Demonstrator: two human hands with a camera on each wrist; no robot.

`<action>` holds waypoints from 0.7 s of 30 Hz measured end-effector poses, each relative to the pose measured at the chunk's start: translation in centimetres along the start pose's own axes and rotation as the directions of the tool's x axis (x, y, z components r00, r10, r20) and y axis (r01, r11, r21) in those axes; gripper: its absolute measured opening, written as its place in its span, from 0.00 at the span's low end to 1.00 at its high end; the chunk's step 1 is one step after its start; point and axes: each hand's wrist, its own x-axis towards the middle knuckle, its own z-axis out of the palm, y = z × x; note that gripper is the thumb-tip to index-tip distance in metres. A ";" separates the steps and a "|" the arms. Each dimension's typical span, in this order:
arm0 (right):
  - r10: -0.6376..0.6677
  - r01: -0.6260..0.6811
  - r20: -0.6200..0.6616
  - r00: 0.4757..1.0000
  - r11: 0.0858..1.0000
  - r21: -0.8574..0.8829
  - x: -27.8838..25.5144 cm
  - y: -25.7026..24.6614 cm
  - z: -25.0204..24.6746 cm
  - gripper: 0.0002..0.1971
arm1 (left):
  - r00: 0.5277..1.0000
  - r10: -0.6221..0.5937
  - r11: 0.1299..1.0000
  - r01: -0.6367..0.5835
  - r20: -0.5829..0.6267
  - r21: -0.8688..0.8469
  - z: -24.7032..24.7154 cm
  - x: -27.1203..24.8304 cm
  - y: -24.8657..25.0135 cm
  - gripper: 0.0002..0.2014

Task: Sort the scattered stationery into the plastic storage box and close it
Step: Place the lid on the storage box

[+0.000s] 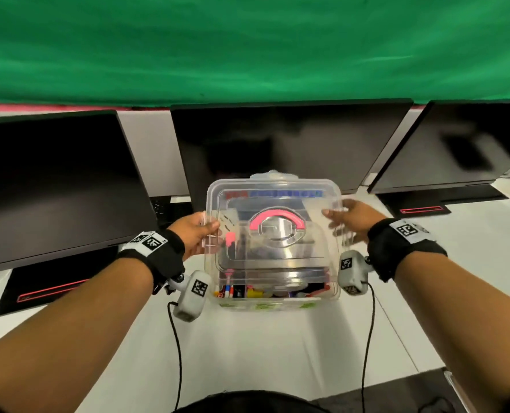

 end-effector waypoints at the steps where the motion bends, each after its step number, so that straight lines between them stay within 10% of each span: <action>1: 0.078 -0.078 0.048 0.996 0.997 -0.002 0.3 1.0 0.7 0.28 | 0.999 -0.042 0.999 0.042 -0.012 0.001 0.1 -0.1 -0.5 0.10; 6: 0.146 -0.142 0.022 0.989 0.981 -0.132 1.8 4.0 3.3 0.21 | 0.960 -0.096 0.937 0.176 -0.264 0.301 0.5 1.2 -2.5 0.08; 10: 0.114 -0.122 -0.047 0.992 0.965 -0.231 2.1 4.9 4.1 0.21 | 0.947 0.012 0.584 0.253 -0.321 0.771 0.6 1.3 -3.6 0.24; 21: 0.151 -0.160 -0.058 0.987 0.958 -0.236 2.4 5.8 3.6 0.20 | 0.946 -0.027 0.598 0.275 -0.324 0.753 1.2 2.3 -3.4 0.24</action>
